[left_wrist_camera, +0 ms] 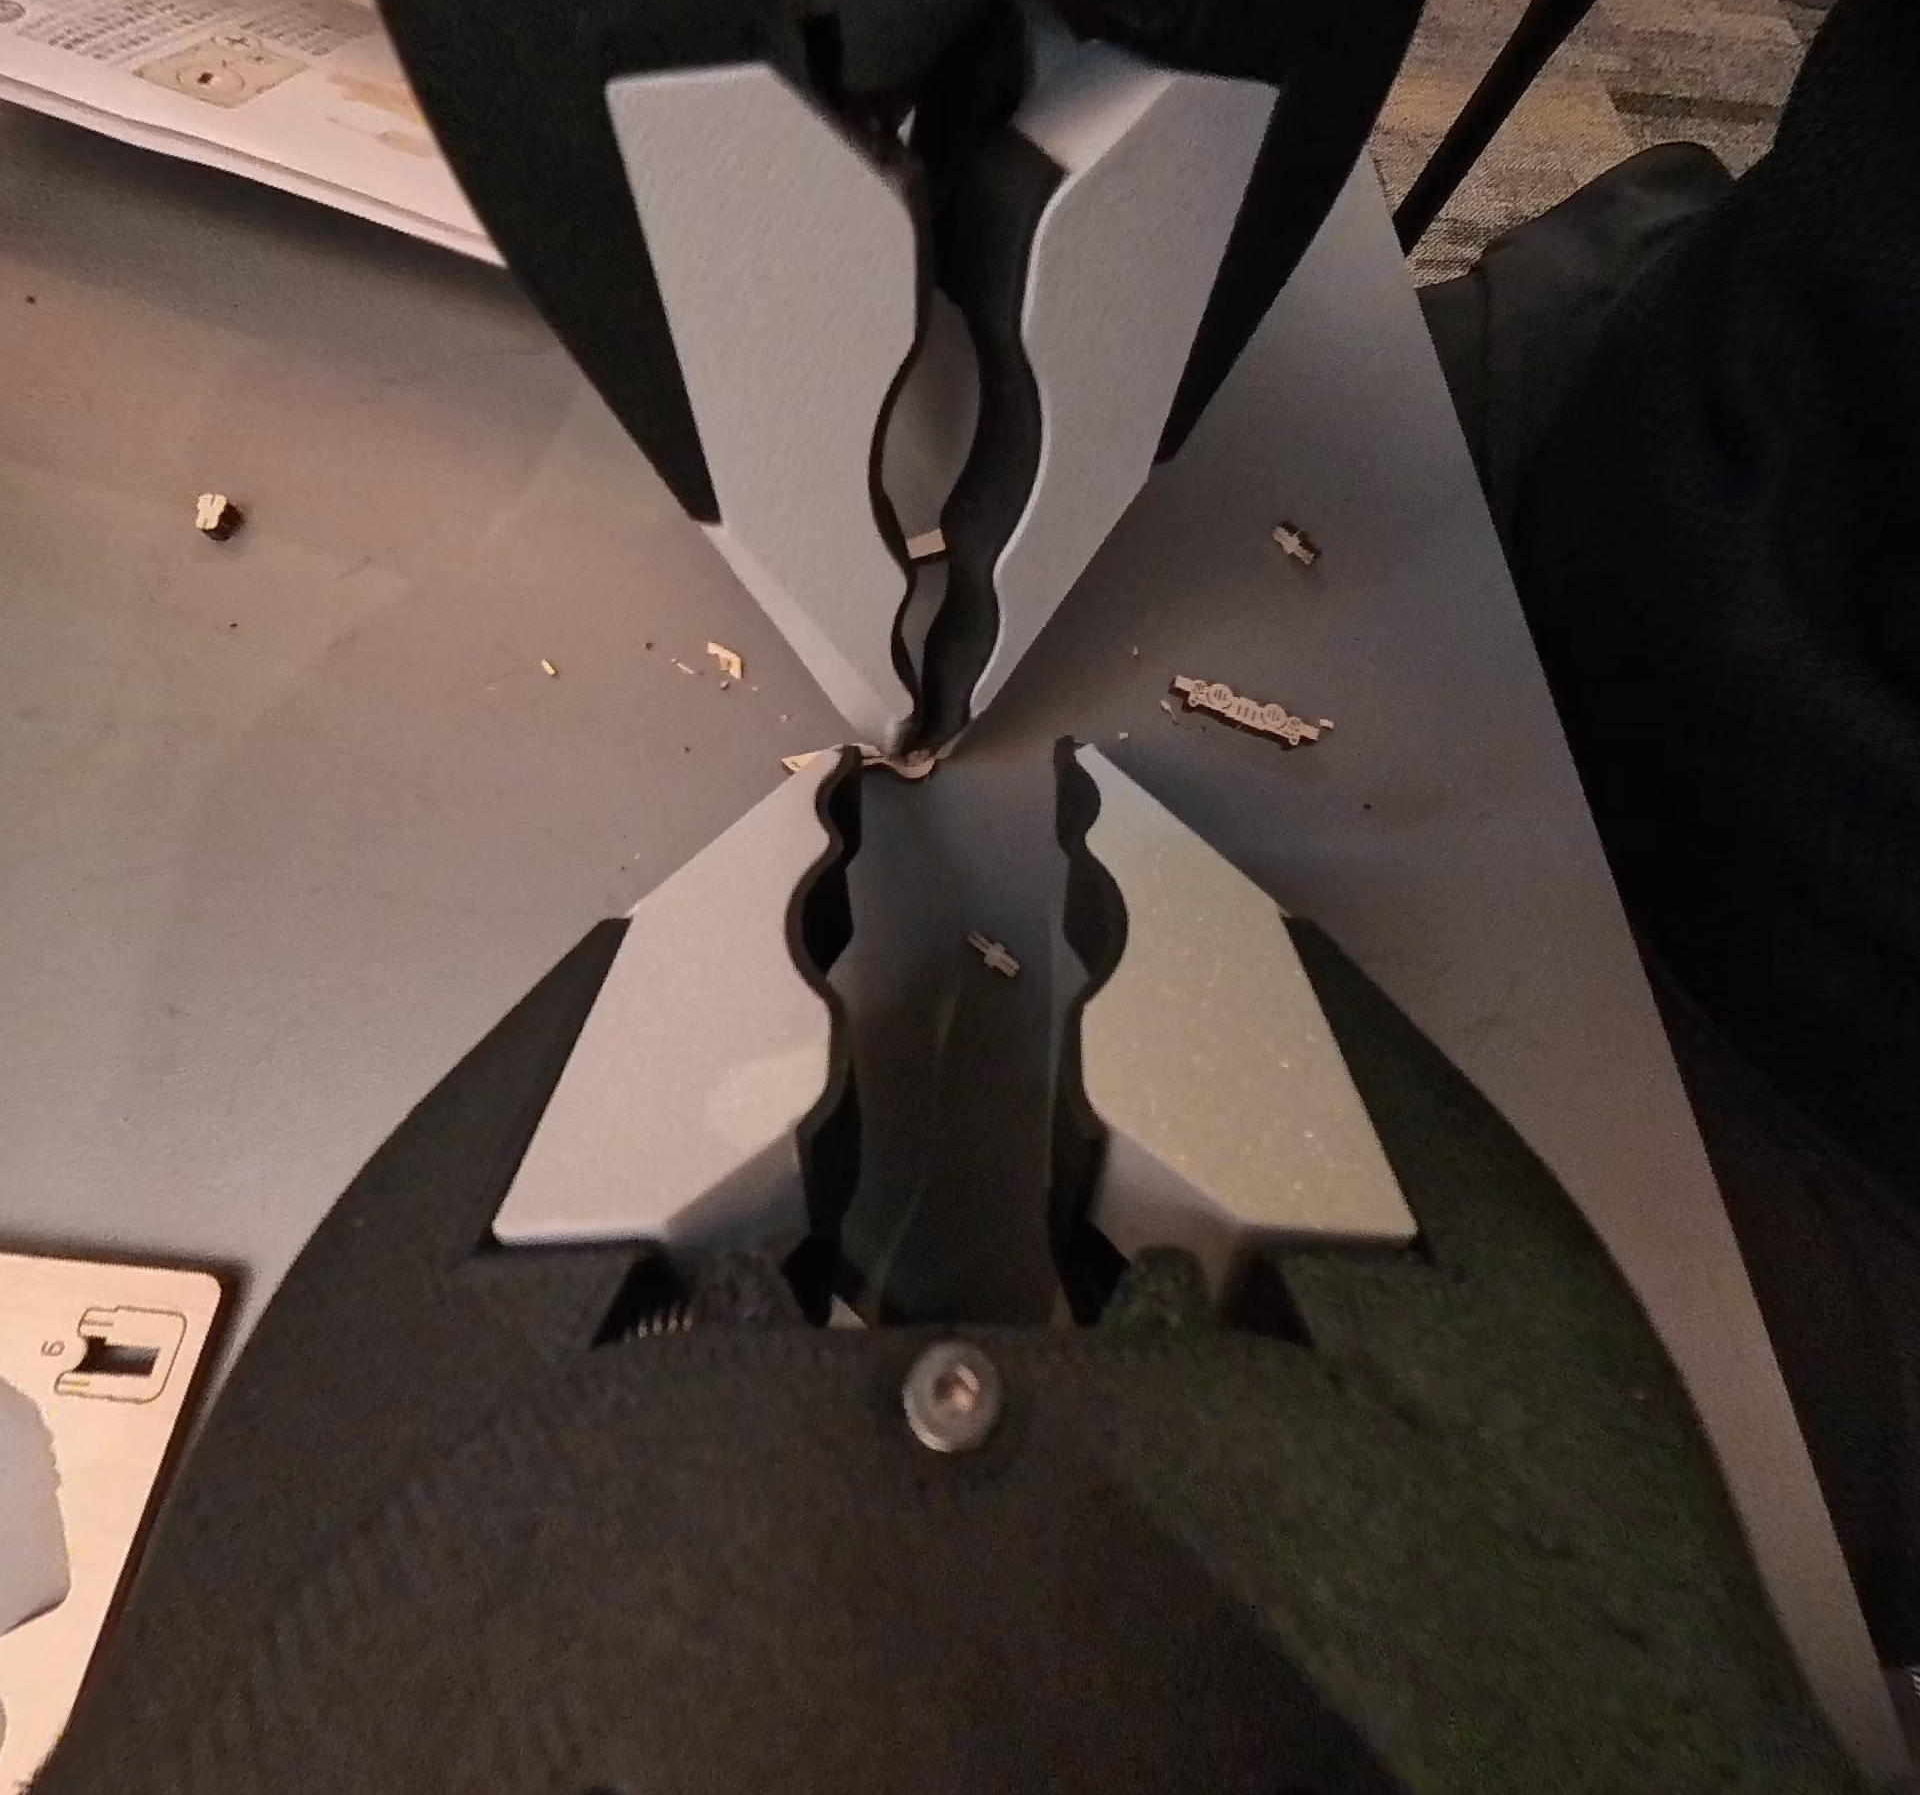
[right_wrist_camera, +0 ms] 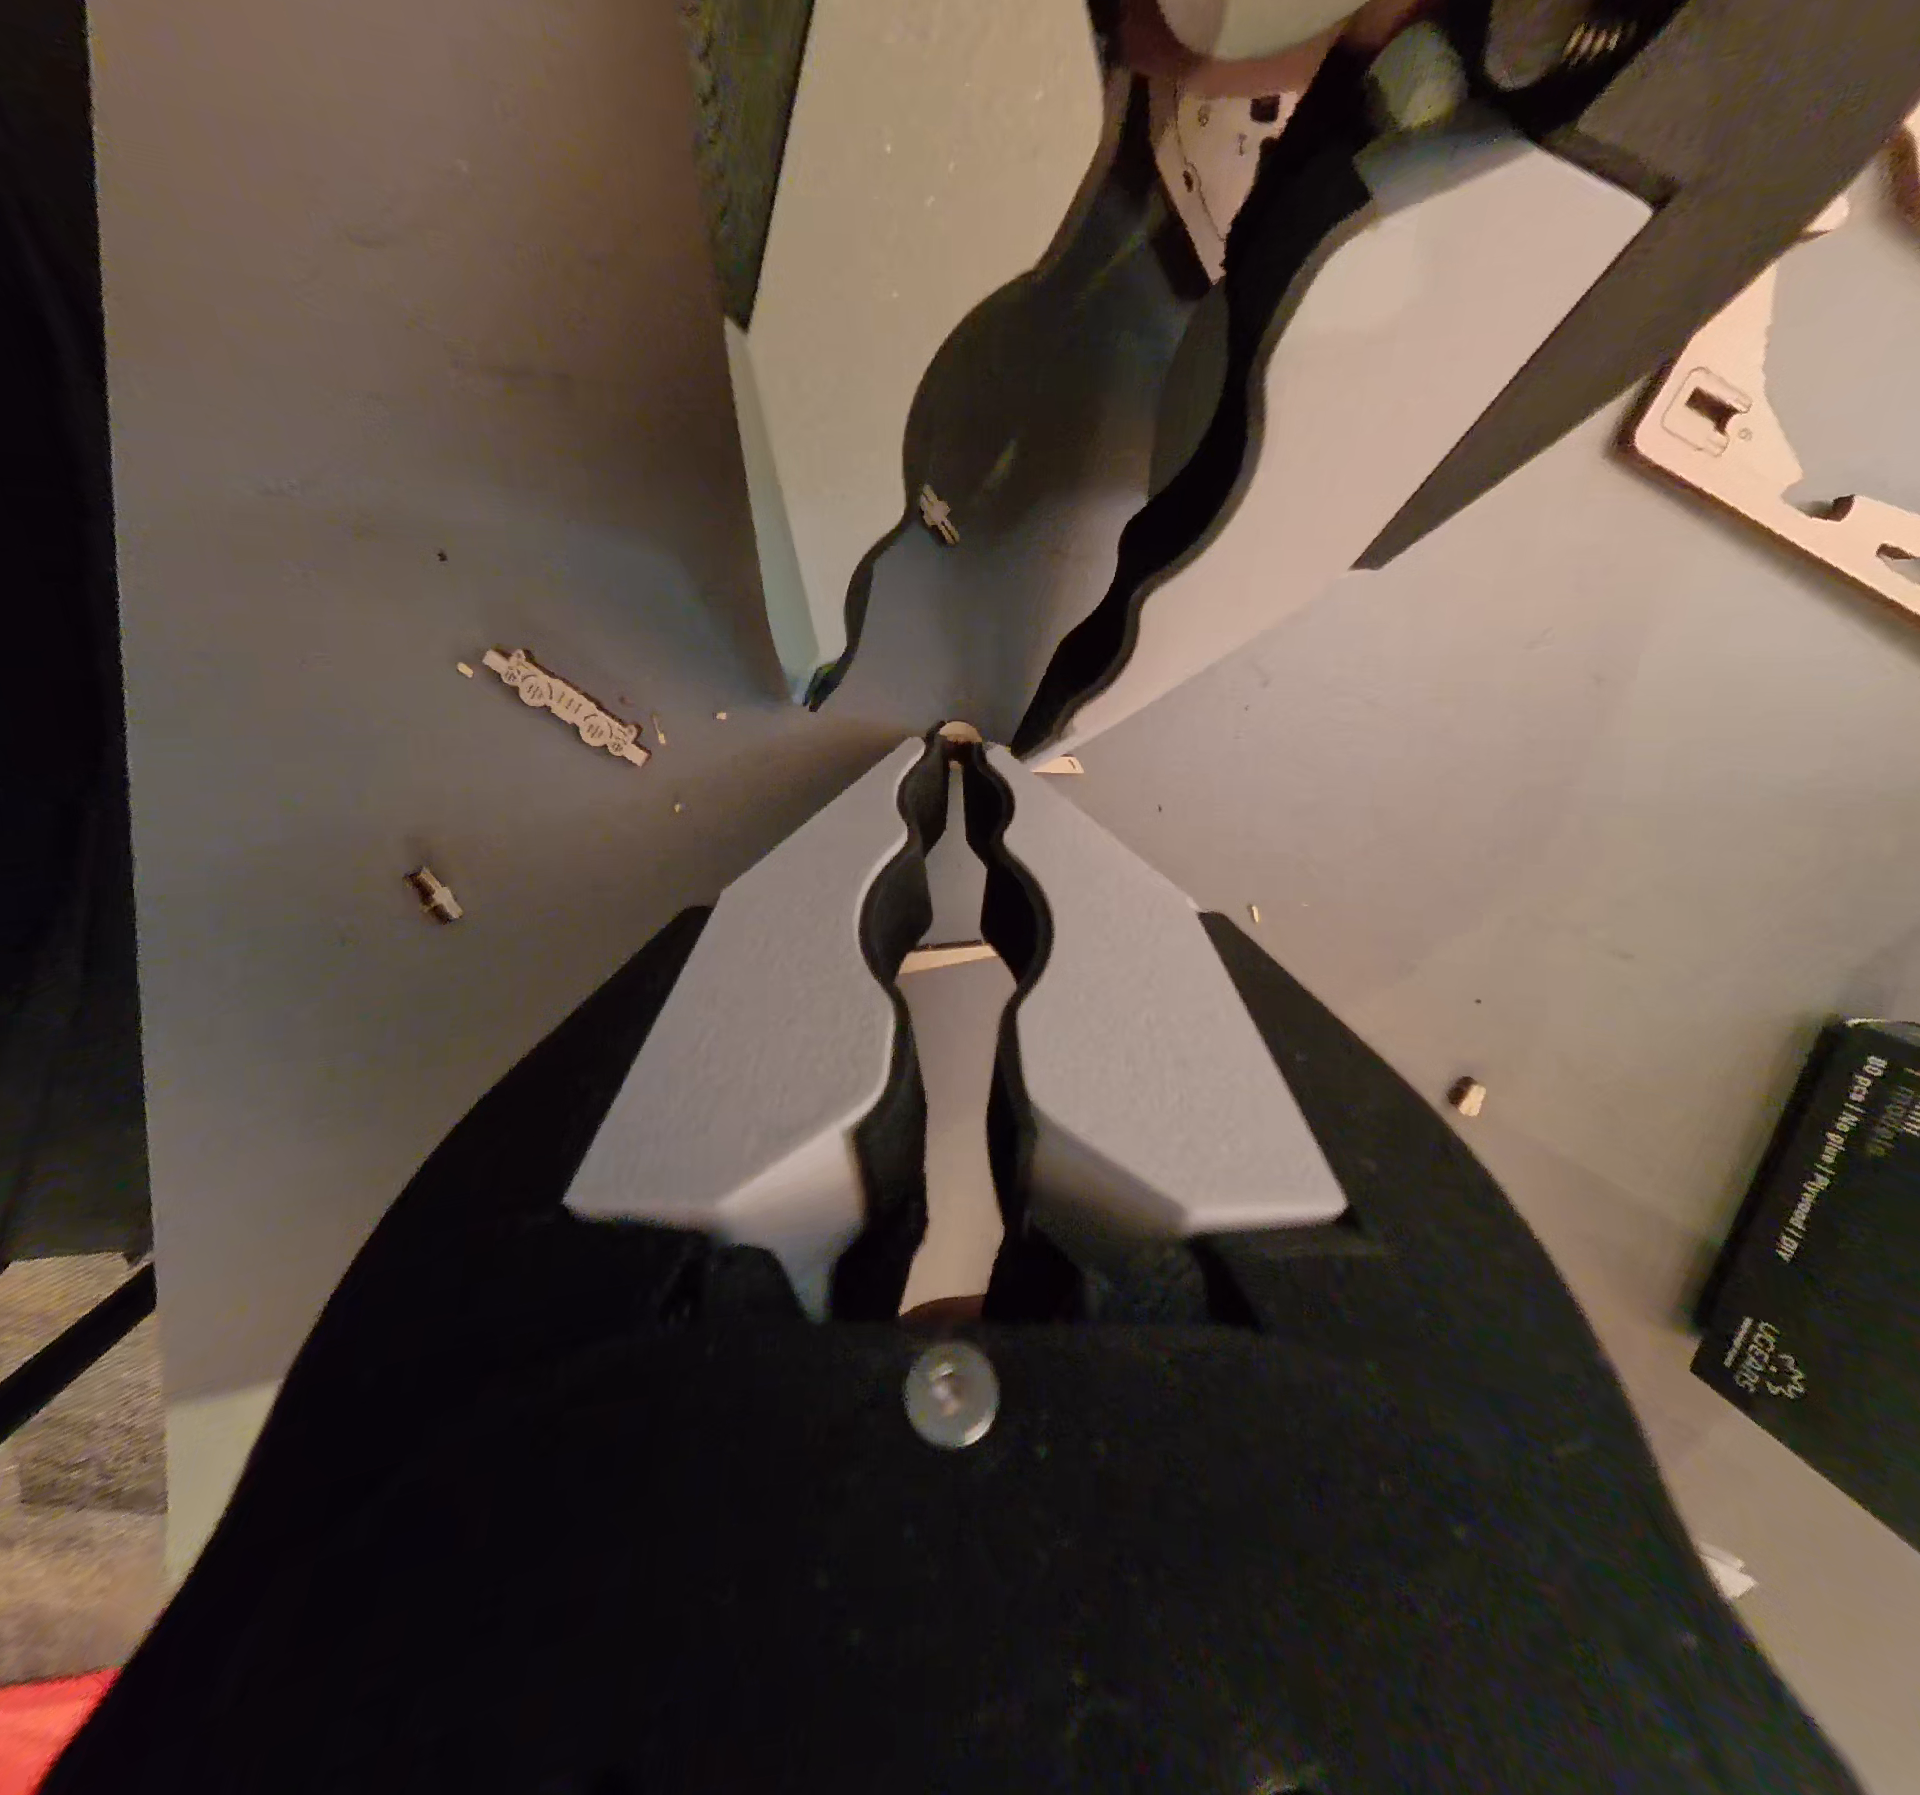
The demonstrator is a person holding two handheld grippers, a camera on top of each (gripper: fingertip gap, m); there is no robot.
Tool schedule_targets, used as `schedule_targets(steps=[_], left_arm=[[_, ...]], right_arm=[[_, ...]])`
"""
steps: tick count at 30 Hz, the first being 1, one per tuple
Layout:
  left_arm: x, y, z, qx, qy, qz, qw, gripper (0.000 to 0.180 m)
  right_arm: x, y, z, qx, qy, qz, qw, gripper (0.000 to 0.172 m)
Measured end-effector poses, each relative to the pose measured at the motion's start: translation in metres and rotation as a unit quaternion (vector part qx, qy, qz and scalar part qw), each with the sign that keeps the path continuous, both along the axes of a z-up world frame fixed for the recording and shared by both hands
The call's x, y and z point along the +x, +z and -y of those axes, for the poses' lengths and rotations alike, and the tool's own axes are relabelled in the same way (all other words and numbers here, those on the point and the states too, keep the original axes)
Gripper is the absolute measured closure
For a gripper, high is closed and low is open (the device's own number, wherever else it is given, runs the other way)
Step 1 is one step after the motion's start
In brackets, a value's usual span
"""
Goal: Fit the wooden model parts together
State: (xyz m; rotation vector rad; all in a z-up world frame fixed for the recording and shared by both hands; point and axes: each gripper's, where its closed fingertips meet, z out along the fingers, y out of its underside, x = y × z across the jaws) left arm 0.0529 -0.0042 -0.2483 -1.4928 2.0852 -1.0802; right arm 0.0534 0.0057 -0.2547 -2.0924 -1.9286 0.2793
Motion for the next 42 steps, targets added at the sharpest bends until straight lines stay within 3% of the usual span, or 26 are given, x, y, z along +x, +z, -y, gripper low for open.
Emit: schedule_targets(steps=[10, 21, 29, 42], left_arm=[[0.000, 0.001, 0.000, -0.022, -0.001, -0.006, 1.000, 0.147], [0.000, -0.003, 0.000, -0.008, 0.000, -0.014, 1.000, 0.144], [0.000, -0.003, 0.000, -0.005, 0.000, -0.014, 1.000, 0.144], [-0.001, -0.003, 0.000, -0.002, 0.000, -0.013, 1.000, 0.144]], right_arm=[[0.001, 0.000, 0.000, -0.012, 0.012, 0.026, 1.000, 0.170], [-0.005, 0.002, 0.000, 0.002, -0.009, -0.017, 1.000, 0.166], [-0.004, 0.010, 0.002, 0.021, -0.020, -0.033, 0.999, 0.172], [-0.008, 0.003, -0.001, 0.017, -0.058, -0.052, 0.997, 0.172]])
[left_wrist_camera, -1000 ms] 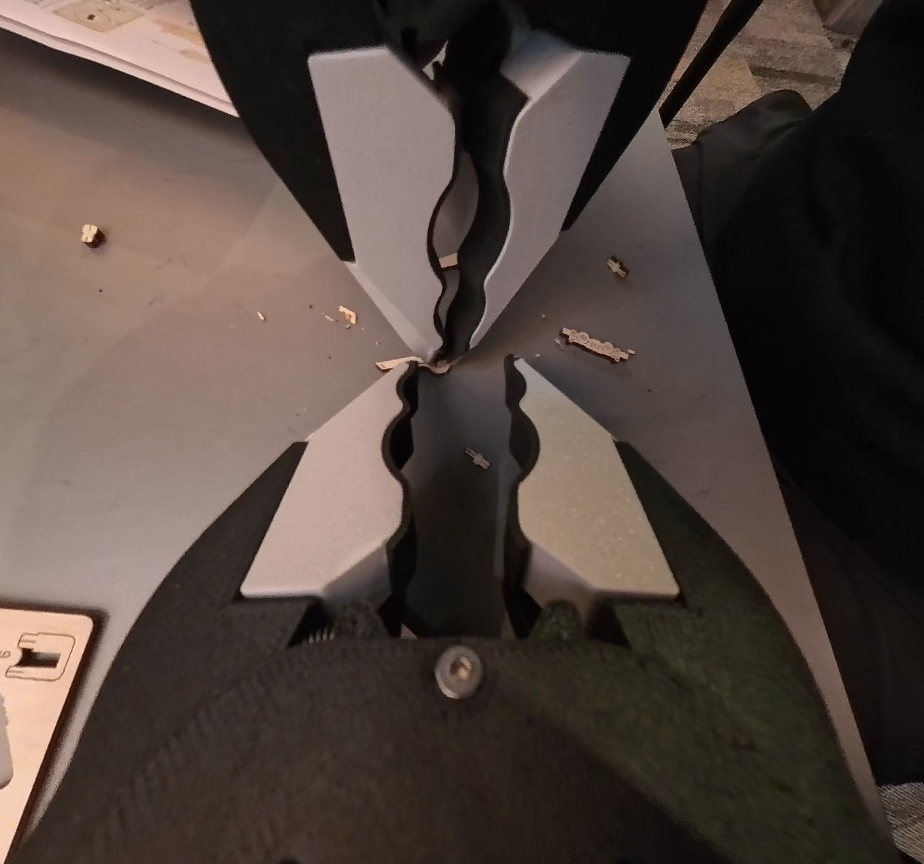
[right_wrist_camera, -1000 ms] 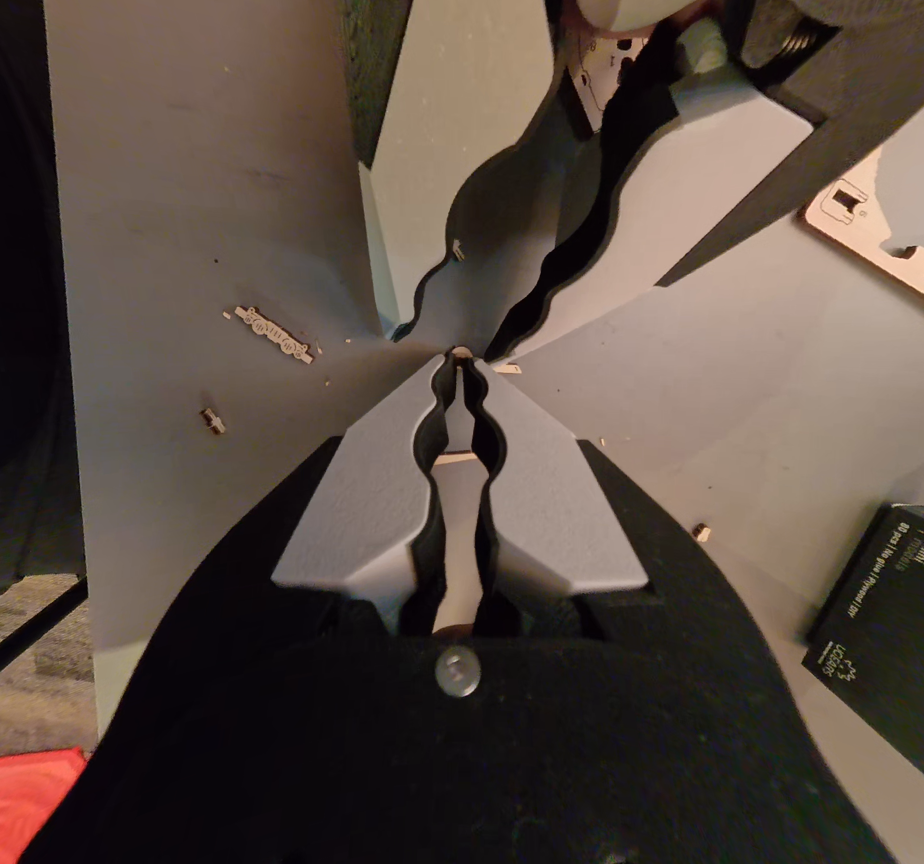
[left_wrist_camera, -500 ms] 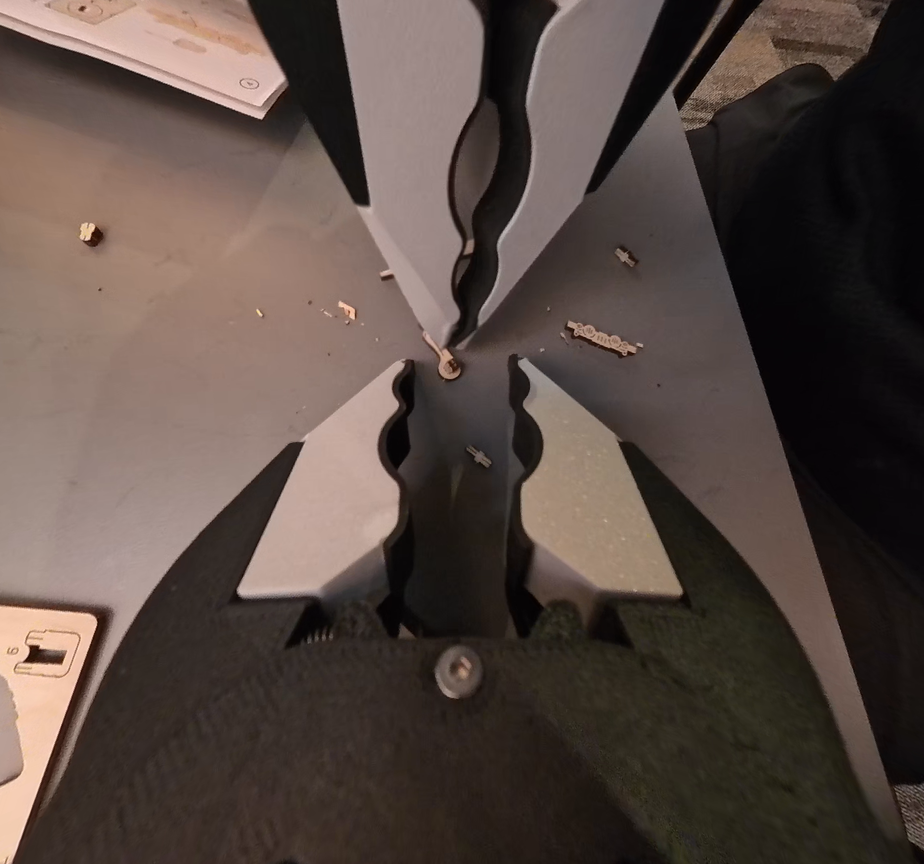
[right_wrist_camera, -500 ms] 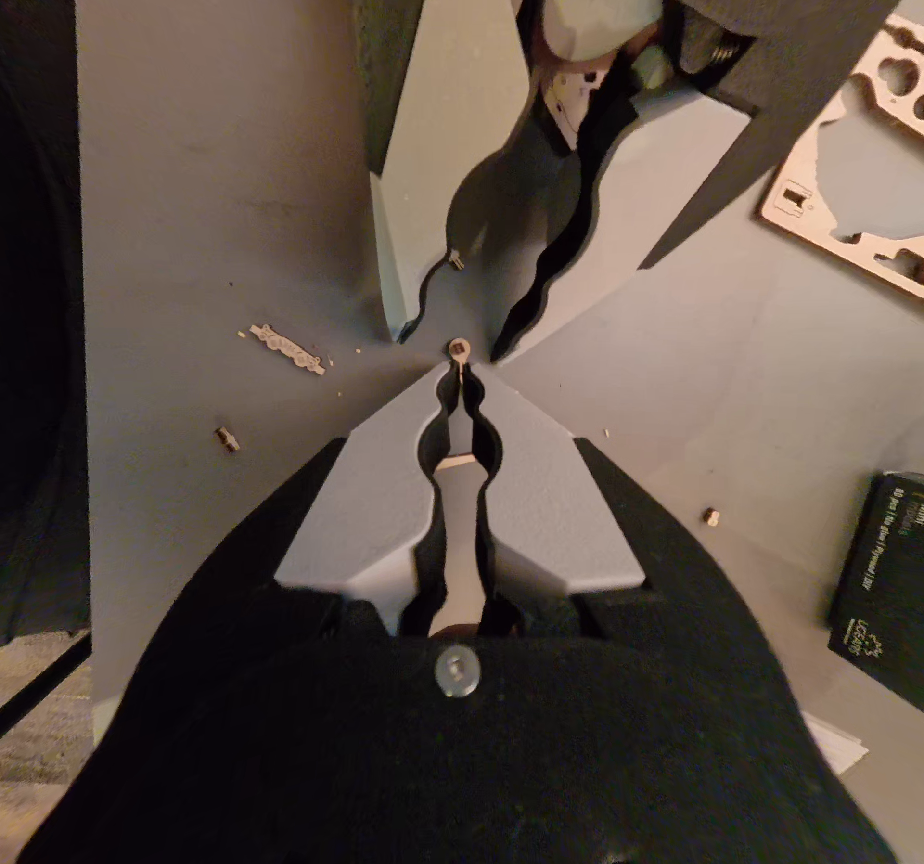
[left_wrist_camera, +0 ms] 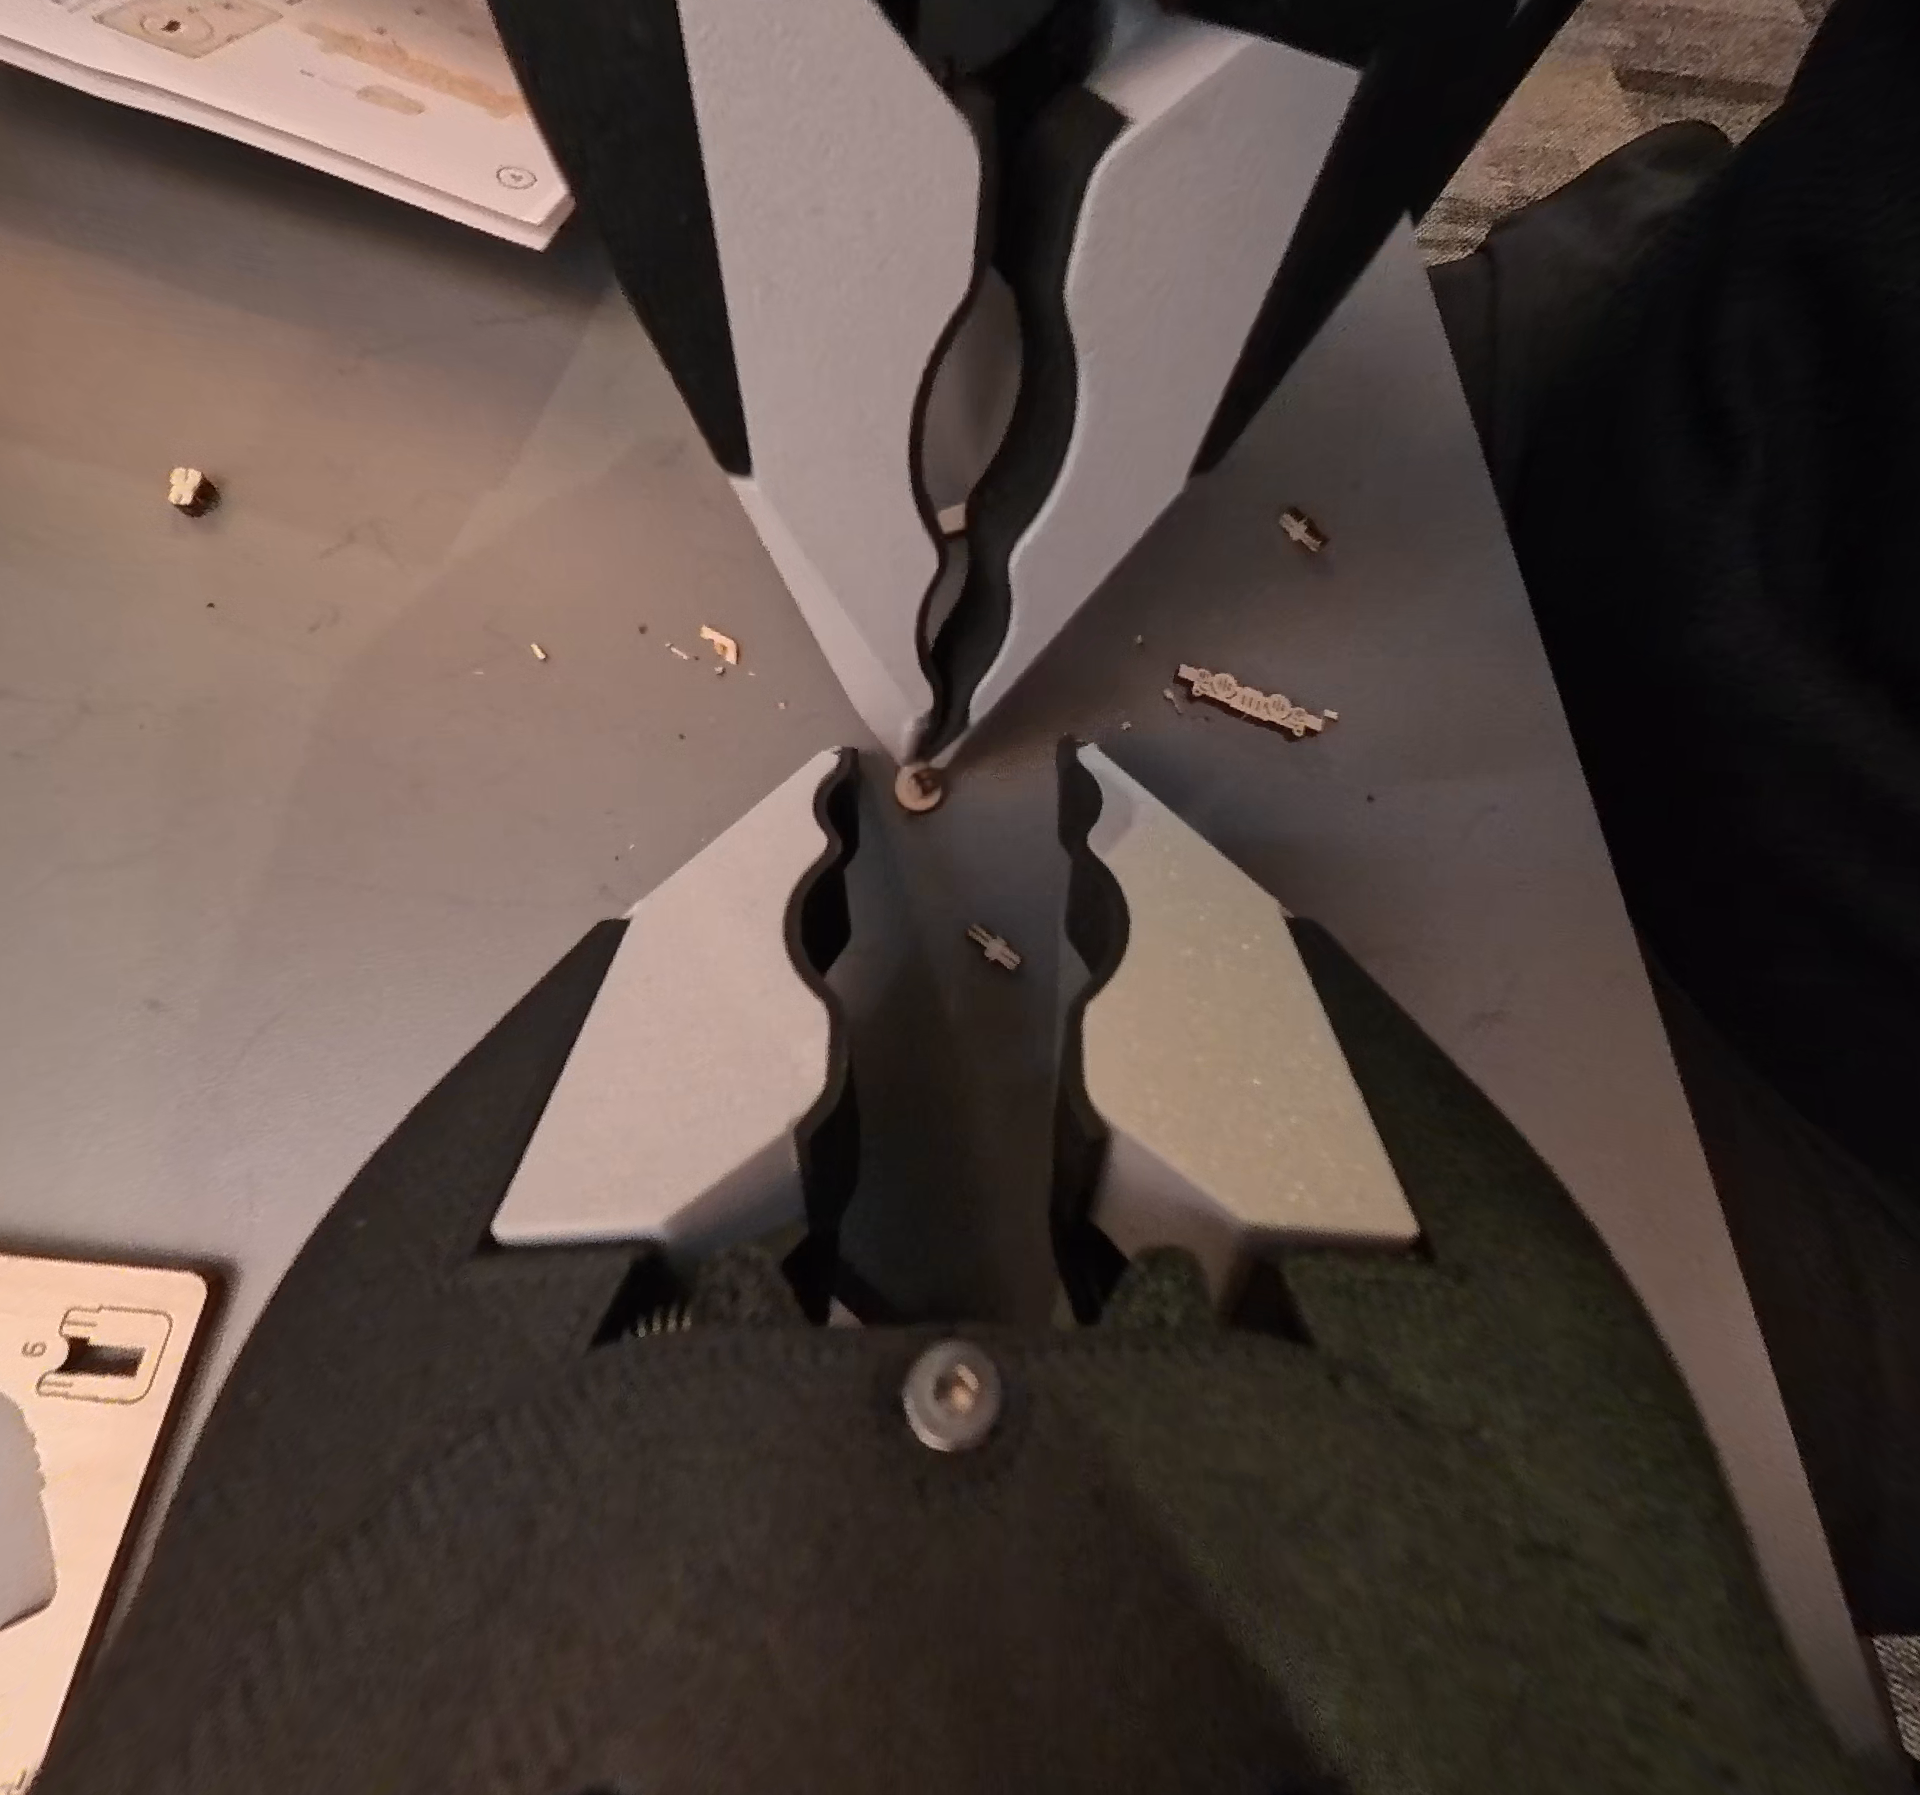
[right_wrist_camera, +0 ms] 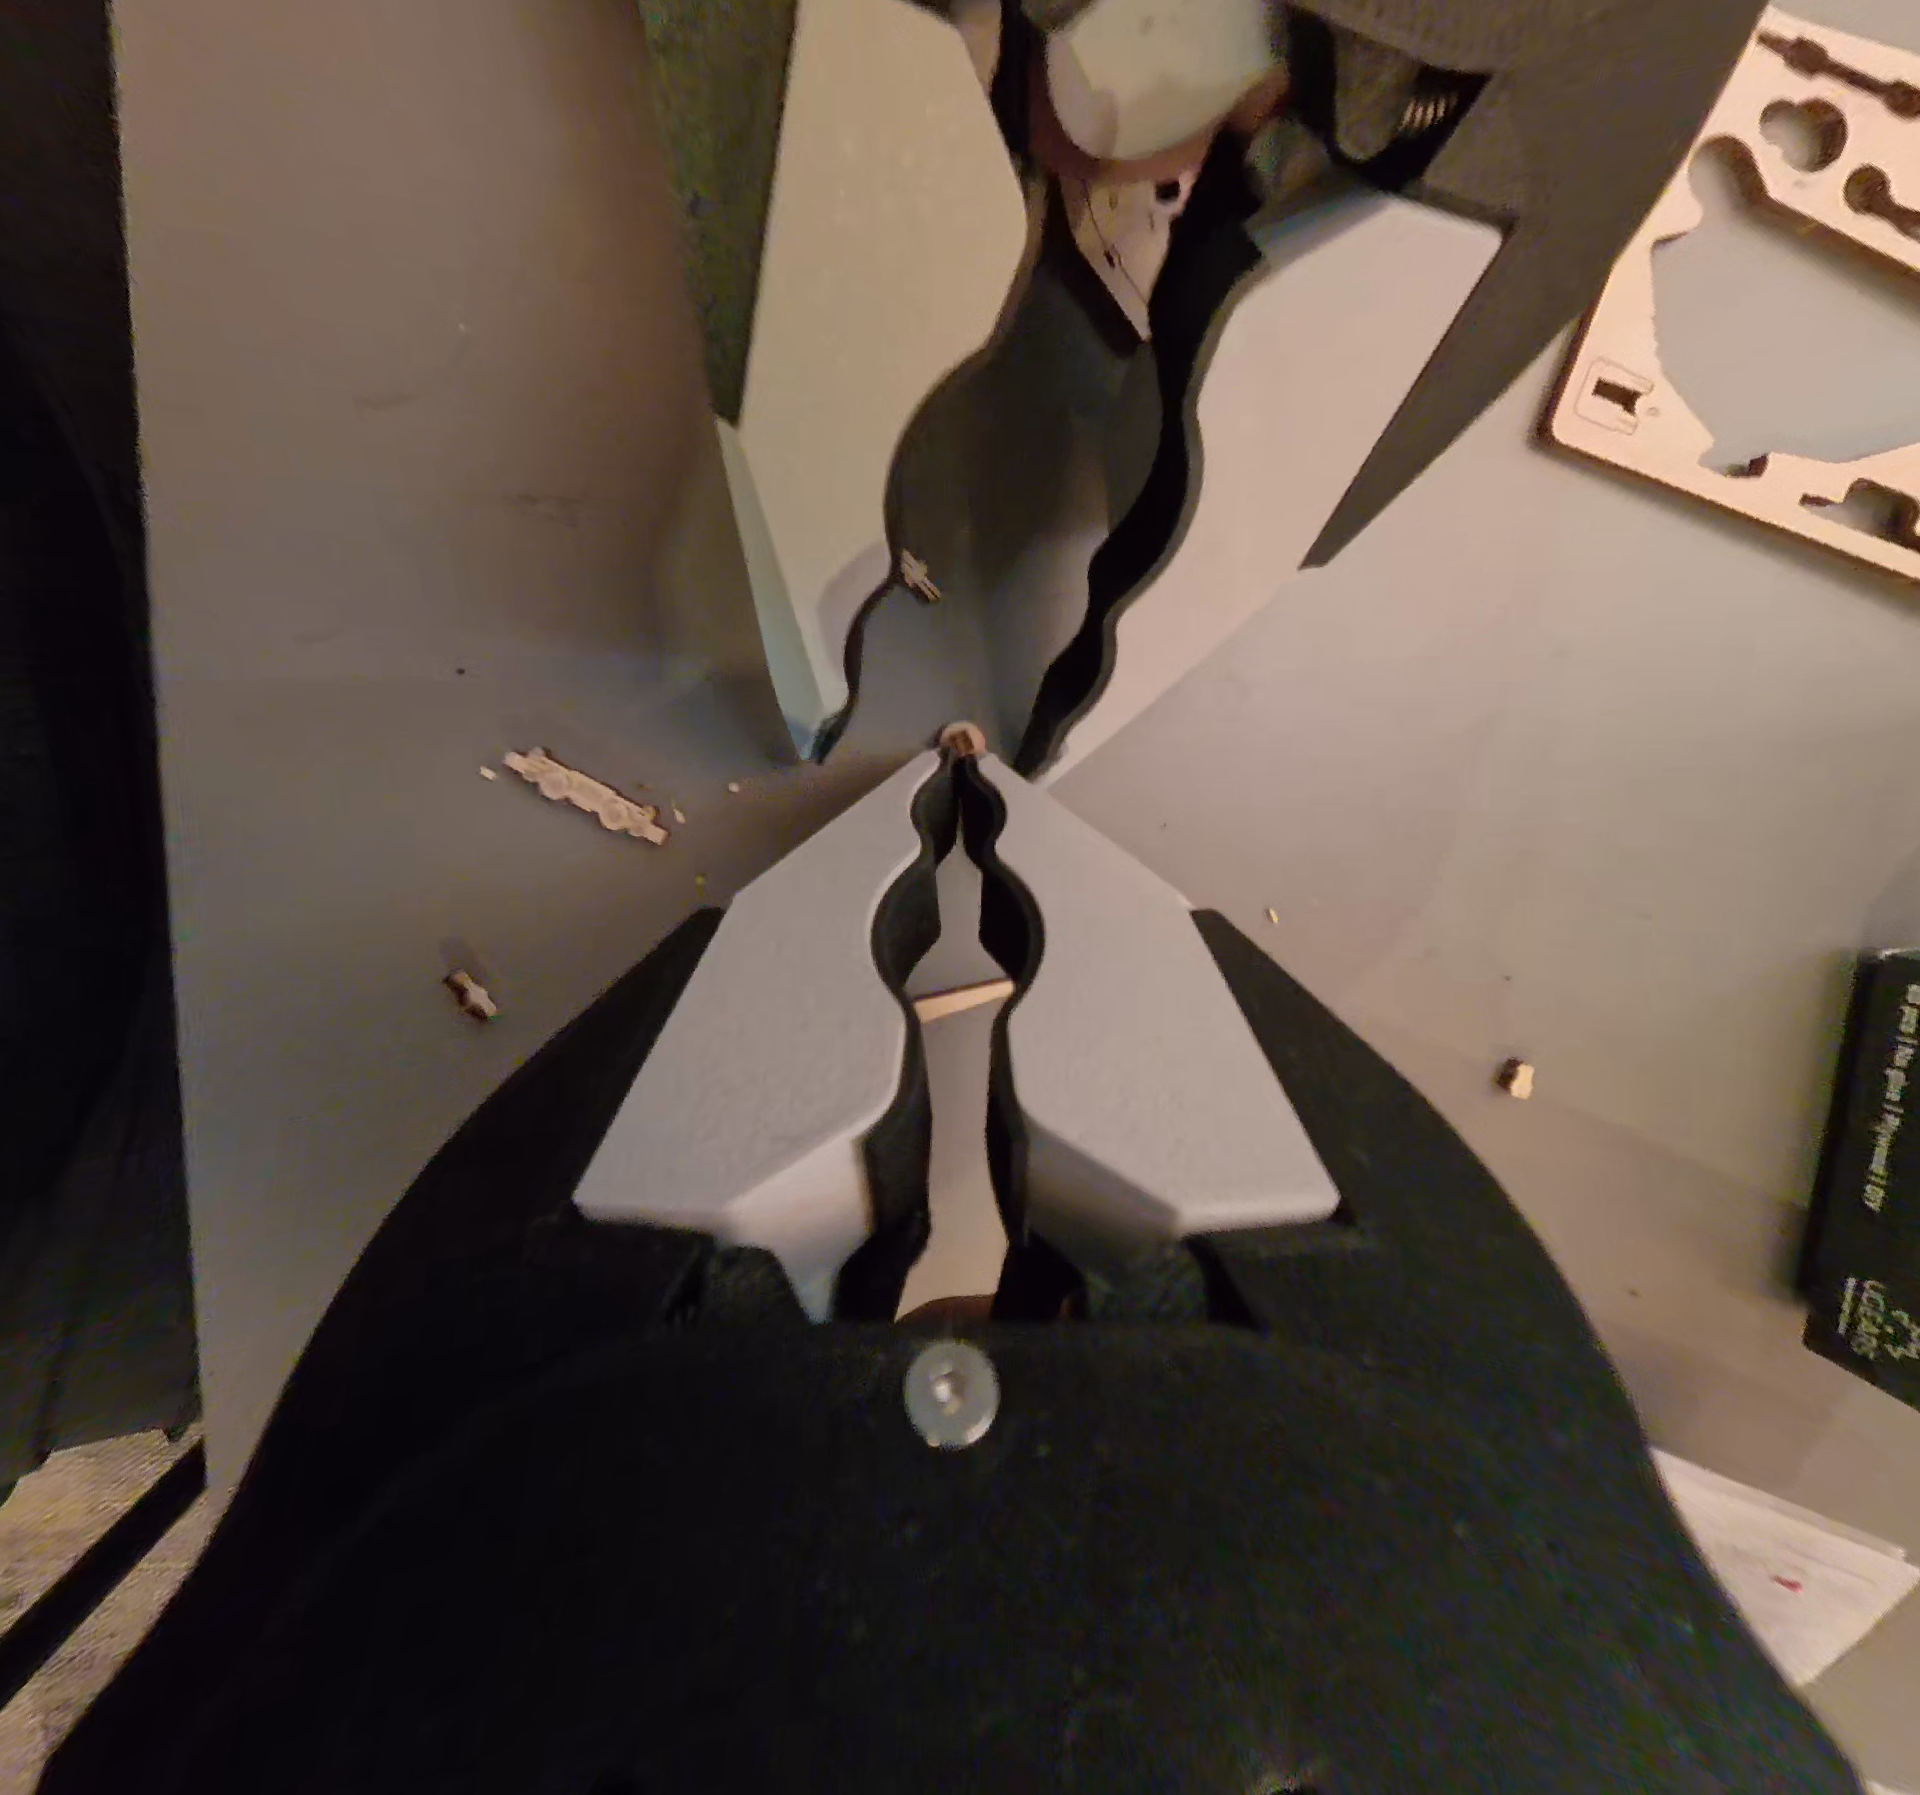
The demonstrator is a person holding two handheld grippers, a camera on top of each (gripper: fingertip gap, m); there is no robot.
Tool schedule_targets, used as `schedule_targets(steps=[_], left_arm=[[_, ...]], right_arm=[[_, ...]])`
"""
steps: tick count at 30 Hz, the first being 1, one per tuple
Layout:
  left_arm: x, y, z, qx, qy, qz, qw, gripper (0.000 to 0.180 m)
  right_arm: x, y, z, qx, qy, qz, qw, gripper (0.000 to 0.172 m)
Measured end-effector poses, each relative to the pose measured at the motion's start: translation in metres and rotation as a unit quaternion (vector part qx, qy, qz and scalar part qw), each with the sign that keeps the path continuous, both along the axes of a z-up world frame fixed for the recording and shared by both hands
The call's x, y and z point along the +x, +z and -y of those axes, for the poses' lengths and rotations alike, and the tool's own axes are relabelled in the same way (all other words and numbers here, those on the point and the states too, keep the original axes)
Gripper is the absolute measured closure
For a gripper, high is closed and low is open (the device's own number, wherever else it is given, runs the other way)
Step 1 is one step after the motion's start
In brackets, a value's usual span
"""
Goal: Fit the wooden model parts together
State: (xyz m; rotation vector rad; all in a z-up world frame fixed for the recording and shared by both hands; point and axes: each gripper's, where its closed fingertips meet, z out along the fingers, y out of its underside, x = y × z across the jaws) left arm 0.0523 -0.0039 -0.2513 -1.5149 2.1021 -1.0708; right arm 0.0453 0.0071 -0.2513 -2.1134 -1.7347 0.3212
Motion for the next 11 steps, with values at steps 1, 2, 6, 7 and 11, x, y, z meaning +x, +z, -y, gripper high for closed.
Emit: schedule_targets(steps=[1, 2, 6, 7, 11], left_arm=[[0.000, 0.000, 0.000, 0.000, 0.000, 0.000, 1.000, 0.144], [0.000, 0.000, 0.000, 0.000, 0.000, 0.000, 1.000, 0.144], [0.000, 0.004, -0.003, 0.009, 0.009, 0.017, 1.000, 0.146], [0.000, 0.006, -0.004, 0.006, 0.016, 0.019, 1.000, 0.146], [-0.004, 0.013, -0.019, 0.022, 0.058, 0.023, 0.998, 0.161]], right_arm=[[0.000, 0.000, 0.000, -0.004, -0.004, -0.005, 1.000, 0.172], [-0.002, 0.003, 0.001, -0.012, -0.012, -0.024, 1.000, 0.172], [0.003, 0.006, -0.004, -0.010, -0.037, -0.033, 0.999, 0.172], [0.005, 0.002, -0.003, -0.014, -0.039, -0.028, 0.999, 0.172], [0.008, -0.003, -0.002, -0.013, -0.049, -0.027, 0.998, 0.172]])
